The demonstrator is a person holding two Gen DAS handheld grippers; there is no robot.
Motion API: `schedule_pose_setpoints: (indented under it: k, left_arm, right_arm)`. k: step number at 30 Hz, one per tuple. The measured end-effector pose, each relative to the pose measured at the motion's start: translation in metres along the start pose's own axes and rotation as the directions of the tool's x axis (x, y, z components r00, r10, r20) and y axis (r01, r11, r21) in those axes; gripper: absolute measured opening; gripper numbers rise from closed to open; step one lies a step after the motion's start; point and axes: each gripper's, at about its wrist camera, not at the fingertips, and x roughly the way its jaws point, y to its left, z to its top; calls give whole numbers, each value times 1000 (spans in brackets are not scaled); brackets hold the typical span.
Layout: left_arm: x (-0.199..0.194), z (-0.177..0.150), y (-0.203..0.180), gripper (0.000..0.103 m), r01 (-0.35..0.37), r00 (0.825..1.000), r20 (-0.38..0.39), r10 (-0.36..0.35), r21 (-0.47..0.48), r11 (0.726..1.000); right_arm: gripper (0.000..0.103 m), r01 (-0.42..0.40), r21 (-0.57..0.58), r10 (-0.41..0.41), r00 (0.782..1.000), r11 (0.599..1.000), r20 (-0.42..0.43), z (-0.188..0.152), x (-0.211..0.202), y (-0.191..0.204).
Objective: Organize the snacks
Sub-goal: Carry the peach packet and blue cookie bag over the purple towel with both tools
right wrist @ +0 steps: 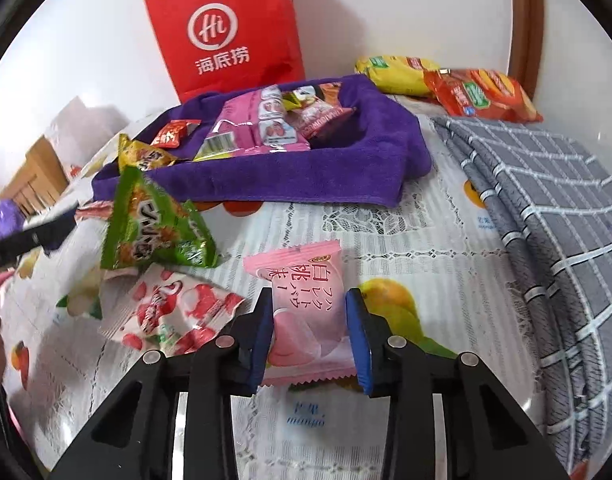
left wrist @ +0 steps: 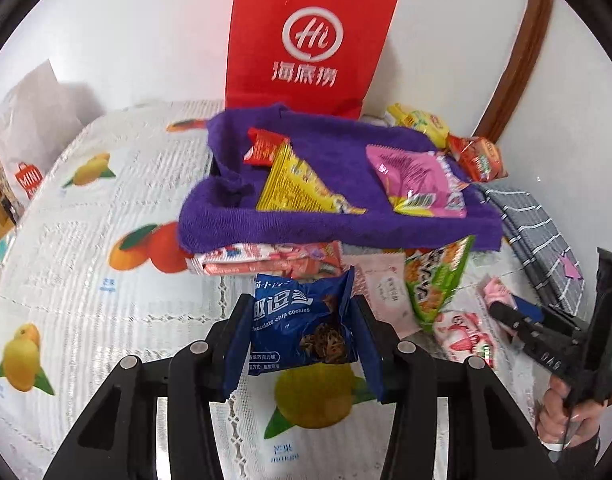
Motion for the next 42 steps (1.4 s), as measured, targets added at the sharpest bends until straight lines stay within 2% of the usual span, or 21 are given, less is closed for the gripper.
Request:
schedule_pose_setpoints:
  k: [4, 11, 17, 23, 29, 39, 42]
  left_arm:
    - [-15, 10, 1, 46, 1, 1000, 31, -1, 9, 1000]
    - [-28, 42, 0, 46, 14, 998, 64, -14, -3, 1000]
    - [-35, 79, -1, 46, 15, 995, 104, -14, -10, 1000]
    - [-29, 111, -2, 46, 27, 990, 136, -23, -28, 999]
    - [-6, 133, -3, 46, 33, 990, 142, -29, -31, 999]
    - [37, 162, -6, 46, 16, 993, 118, -14, -16, 1000]
    - [48, 166, -6, 46, 20, 993, 118, -19, -6, 1000]
  right_arm:
    - [35, -46, 11, 46, 997, 999, 56, 13, -27, 6]
    - [35, -54, -8, 55, 976, 999, 210, 72, -83, 17]
    - [35, -57, -30, 63, 962, 998, 265, 117, -94, 22]
    - [35, -99, 3, 95, 957, 995, 274, 150, -68, 16]
    - [36, -157, 70, 138, 965, 985, 224, 168, -20, -1]
    - [36, -217, 174, 186, 967, 961, 175, 157, 43, -36]
    - [36, -199, 173, 175, 974, 965, 147, 152, 51, -40]
